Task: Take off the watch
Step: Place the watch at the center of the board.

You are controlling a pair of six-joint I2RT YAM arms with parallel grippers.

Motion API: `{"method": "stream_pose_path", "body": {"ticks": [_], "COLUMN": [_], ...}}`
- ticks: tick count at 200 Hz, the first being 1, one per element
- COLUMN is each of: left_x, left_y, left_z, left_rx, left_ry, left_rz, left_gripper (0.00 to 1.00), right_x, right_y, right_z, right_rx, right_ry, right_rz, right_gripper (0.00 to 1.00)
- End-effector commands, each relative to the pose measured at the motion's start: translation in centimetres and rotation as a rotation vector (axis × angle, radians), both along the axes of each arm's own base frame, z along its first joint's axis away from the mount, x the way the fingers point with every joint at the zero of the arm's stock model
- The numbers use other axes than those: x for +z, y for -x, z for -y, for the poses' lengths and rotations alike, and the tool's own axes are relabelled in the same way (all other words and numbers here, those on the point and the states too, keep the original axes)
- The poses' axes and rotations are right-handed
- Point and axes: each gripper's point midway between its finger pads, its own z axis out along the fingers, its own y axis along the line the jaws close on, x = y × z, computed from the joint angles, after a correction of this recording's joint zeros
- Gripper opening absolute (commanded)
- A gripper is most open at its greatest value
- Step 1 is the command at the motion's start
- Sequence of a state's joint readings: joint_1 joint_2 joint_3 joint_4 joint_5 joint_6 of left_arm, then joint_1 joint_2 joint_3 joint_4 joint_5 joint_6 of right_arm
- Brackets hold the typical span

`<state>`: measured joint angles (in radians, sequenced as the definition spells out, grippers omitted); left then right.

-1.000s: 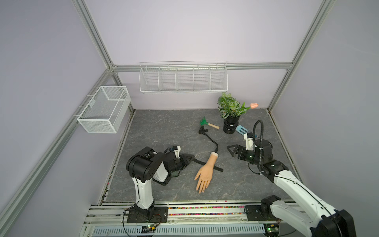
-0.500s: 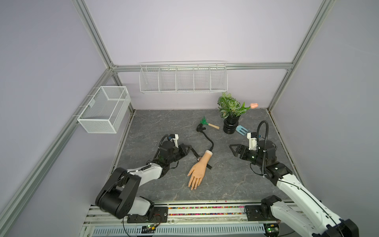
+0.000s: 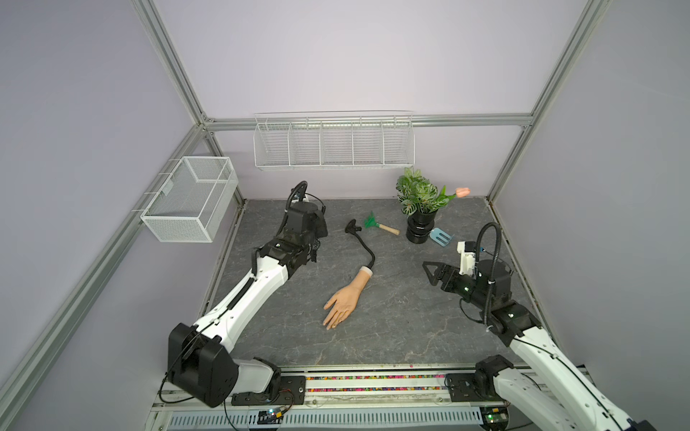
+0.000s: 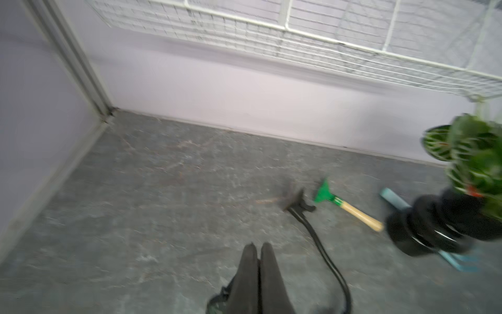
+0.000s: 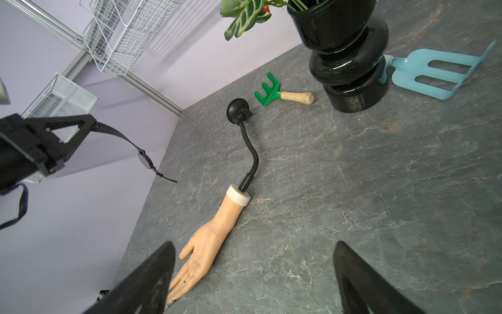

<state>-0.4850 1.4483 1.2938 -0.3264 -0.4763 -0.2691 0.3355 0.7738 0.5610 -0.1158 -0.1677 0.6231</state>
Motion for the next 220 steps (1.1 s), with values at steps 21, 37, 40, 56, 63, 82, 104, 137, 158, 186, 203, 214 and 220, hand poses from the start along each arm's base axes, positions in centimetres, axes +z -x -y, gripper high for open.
{"method": "stream_pose_path", "body": {"ticks": [21, 37, 40, 56, 63, 82, 104, 137, 158, 186, 203, 214, 220], "left_x": [-0.4, -1.2, -1.6, -4.4, -5.9, -10.4, -15.6, -19.8, -21.3, -22.1, -22.2, -22.5, -22.5], "left_y": [-4.4, -6.5, -6.8, -8.2, -8.5, -8.7, -7.5, -4.8, -3.2, -0.1, 1.5, 2.0, 2.2], "left_z": [-3.5, -2.3, -1.9, 0.2, 1.0, 3.6, 7.9, 12.6, 13.9, 15.9, 17.6, 18.0, 18.2], "left_rx": [0.166, 0.111, 0.088, -0.027, -0.059, -0.127, -0.246, -0.377, -0.455, -0.596, -0.669, -0.676, -0.681], "left_ry": [-0.565, -0.654, -0.667, -0.736, -0.772, -0.914, -1.011, -0.958, -0.849, -0.712, -0.682, -0.714, -0.734], "left_rz": [-0.025, -0.019, -0.023, -0.071, -0.097, -0.165, -0.188, -0.188, -0.207, -0.197, -0.190, -0.202, -0.204], "left_gripper": [0.00, 0.00, 0.00, 0.00, 0.00, 0.00, 0.00, 0.00, 0.00, 0.10, 0.20, 0.25, 0.26], "right_x": [-0.4, -0.6, -0.6, -0.6, -0.6, -0.8, -0.8, -0.5, -0.3, -0.5, -0.6, -0.4, -0.3], "right_y": [0.1, 0.2, 0.2, 0.5, 0.6, 1.0, 1.4, 2.1, 2.4, 2.6, 2.6, 2.6, 2.6], "right_z": [0.1, 0.2, 0.1, 0.2, 0.3, 0.7, 1.1, 1.7, 1.9, 2.0, 2.1, 2.0, 1.9], "right_rx": [0.002, 0.006, 0.007, 0.014, 0.013, 0.007, -0.005, -0.017, -0.020, -0.026, -0.034, -0.031, -0.030], "right_ry": [0.012, 0.019, 0.021, 0.030, 0.036, 0.049, 0.063, 0.074, 0.074, 0.072, 0.061, 0.056, 0.054], "right_rz": [0.019, 0.019, 0.018, 0.023, 0.025, 0.036, 0.054, 0.073, 0.084, 0.089, 0.088, 0.088, 0.092], "right_gripper": [0.92, 0.92, 0.92, 0.92, 0.92, 0.92, 0.92, 0.93, 0.93, 0.93, 0.93, 0.93, 0.93]}}
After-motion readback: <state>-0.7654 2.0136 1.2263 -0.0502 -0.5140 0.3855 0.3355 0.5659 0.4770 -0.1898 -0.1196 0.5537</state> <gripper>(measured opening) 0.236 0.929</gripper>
